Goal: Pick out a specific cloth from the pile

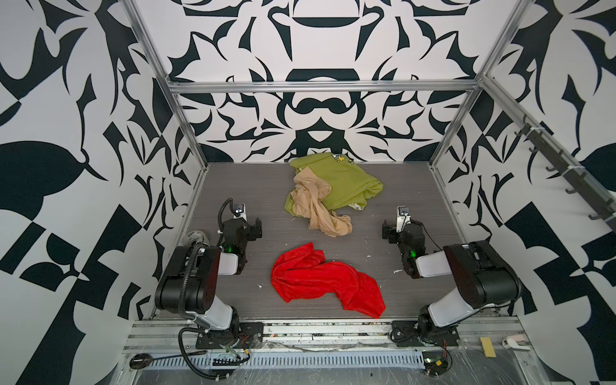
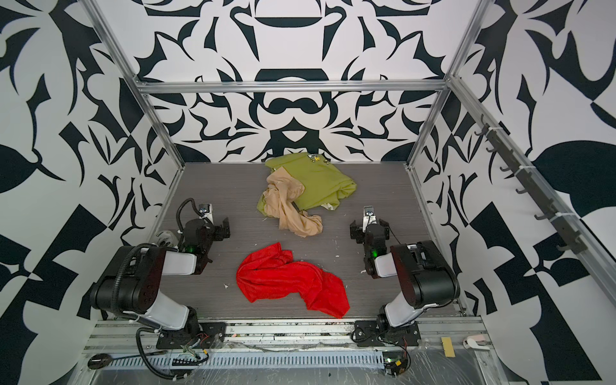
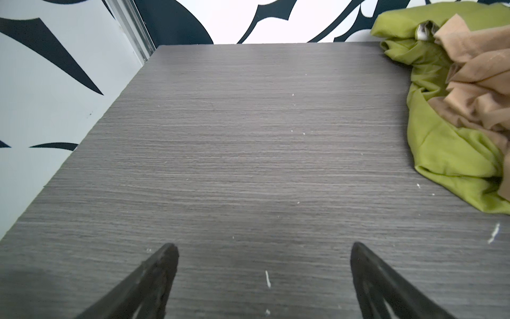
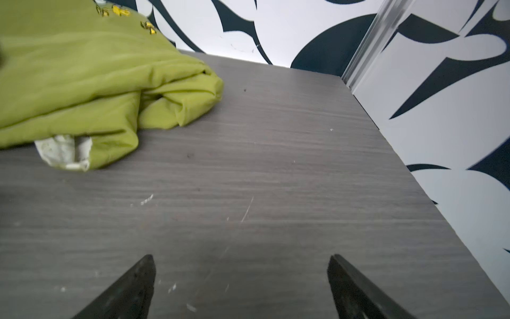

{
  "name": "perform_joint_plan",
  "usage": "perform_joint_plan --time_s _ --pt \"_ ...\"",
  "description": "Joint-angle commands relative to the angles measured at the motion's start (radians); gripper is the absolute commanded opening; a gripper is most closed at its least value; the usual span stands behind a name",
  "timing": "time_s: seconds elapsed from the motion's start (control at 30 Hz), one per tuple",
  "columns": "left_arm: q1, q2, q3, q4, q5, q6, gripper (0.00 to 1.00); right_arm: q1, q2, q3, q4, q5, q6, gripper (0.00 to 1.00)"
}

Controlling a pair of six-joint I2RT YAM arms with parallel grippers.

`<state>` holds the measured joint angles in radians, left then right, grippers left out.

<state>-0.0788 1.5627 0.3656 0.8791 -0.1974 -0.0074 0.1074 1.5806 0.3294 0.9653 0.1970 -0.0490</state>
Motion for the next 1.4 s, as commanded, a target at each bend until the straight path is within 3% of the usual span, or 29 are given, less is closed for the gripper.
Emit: perform_joint_plan --time_s 0.0,1.37 --pt "0.0 0.007 -0.001 0.065 -0.009 -0.009 0.99 -0.017 -0.028 0.028 -0.059 -0.051 0.038 1.0" --pt "0.0 0.008 0.003 0.06 -0.013 -0.01 0.99 -0.026 -0.02 0.036 -0.063 -0.076 0.049 1.0"
